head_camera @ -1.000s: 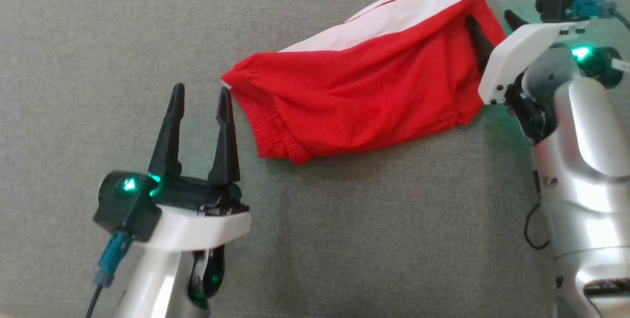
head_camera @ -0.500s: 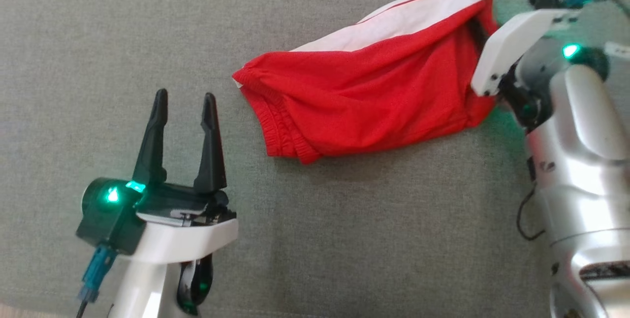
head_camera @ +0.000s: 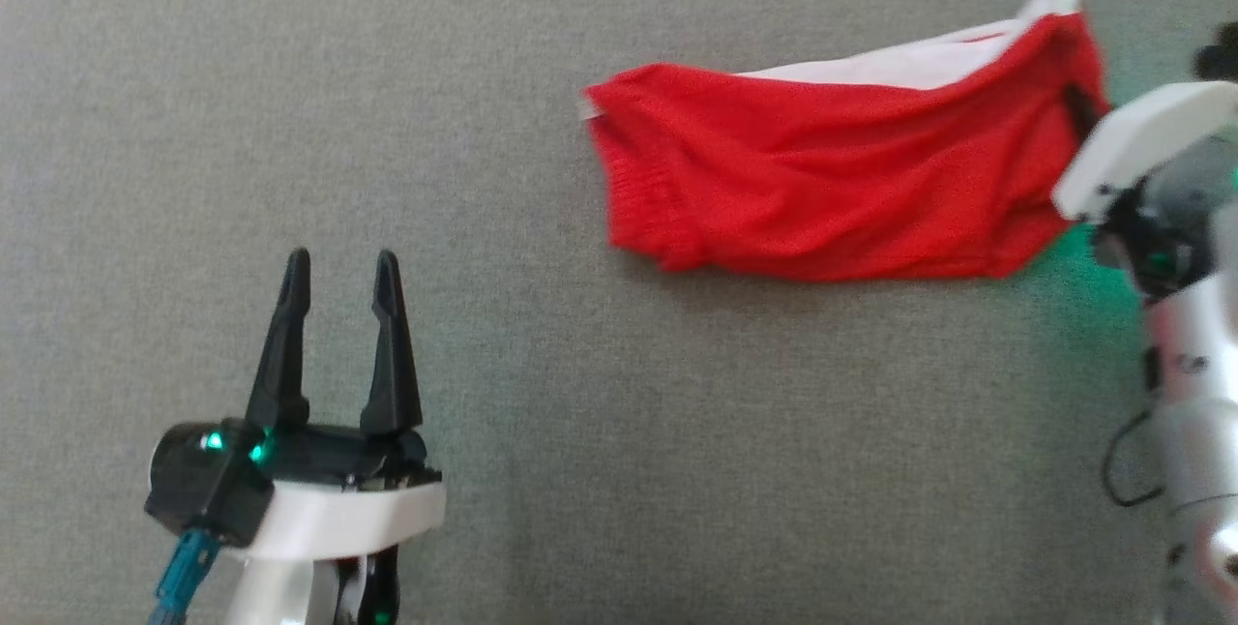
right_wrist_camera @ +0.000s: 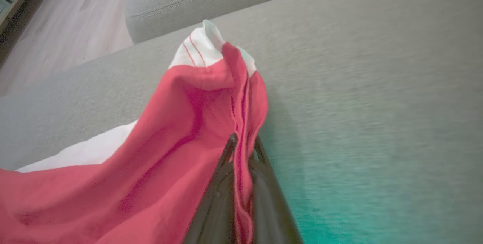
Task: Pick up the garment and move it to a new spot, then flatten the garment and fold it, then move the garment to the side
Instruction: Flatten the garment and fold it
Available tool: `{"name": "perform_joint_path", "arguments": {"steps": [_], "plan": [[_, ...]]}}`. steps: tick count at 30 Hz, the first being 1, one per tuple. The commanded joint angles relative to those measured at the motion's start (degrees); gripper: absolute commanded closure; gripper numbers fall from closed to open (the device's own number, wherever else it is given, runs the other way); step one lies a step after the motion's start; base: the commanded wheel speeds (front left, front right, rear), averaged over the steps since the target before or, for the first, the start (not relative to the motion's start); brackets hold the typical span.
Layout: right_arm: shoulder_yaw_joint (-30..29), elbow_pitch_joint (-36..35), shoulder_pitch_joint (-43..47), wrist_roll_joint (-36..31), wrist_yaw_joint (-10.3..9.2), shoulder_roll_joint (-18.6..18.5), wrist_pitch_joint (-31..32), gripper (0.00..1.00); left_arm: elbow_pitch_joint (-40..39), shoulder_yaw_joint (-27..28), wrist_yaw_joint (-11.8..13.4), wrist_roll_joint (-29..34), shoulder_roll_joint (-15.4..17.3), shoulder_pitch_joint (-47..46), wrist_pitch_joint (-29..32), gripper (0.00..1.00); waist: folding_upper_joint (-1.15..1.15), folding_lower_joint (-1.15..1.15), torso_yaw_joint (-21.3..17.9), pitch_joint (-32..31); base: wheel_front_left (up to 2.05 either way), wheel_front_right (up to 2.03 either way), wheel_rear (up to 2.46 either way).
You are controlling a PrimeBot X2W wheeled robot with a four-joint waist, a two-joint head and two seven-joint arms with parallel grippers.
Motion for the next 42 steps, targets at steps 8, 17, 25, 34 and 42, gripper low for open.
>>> {"name": "perform_joint_path", "arguments": {"steps": [8,17,25,34,42], "plan": [[-5.57,-4.50,-0.51,-1.17,0.39,-4.39,-0.27,1.00,-0.27,2.80,-1.06,0.43,0.16,0.96,-0.29,0.00,0.00,0.01,-0.47,-2.04,0.00,0.00,0.00],[6.29,-20.11,1.17,3.24,0.39,4.17,6.48,1.00,0.62,2.66,-1.20,-0.57,0.16,0.24,-0.29,0.00,0.00,0.01,0.30,-1.79,0.00,0.00,0.00],[18.49,-20.61,5.27,6.08,0.39,7.62,5.74,1.00,1.43,1.62,-0.92,-1.24,0.16,-0.83,-0.29,0.00,0.00,0.01,1.70,-1.54,0.00,0.00,0.00],[23.26,-12.36,4.25,12.00,0.39,7.66,-3.43,1.00,2.51,0.77,-0.73,-1.33,0.16,-0.05,-0.29,0.00,0.00,0.01,3.67,-2.51,0.00,0.00,0.00],[29.96,-6.67,2.24,15.64,0.39,7.67,-6.39,0.00,3.43,0.30,-0.64,-0.99,0.16,0.73,-0.29,0.00,0.00,0.01,3.28,-3.82,0.00,0.00,0.00]]}}
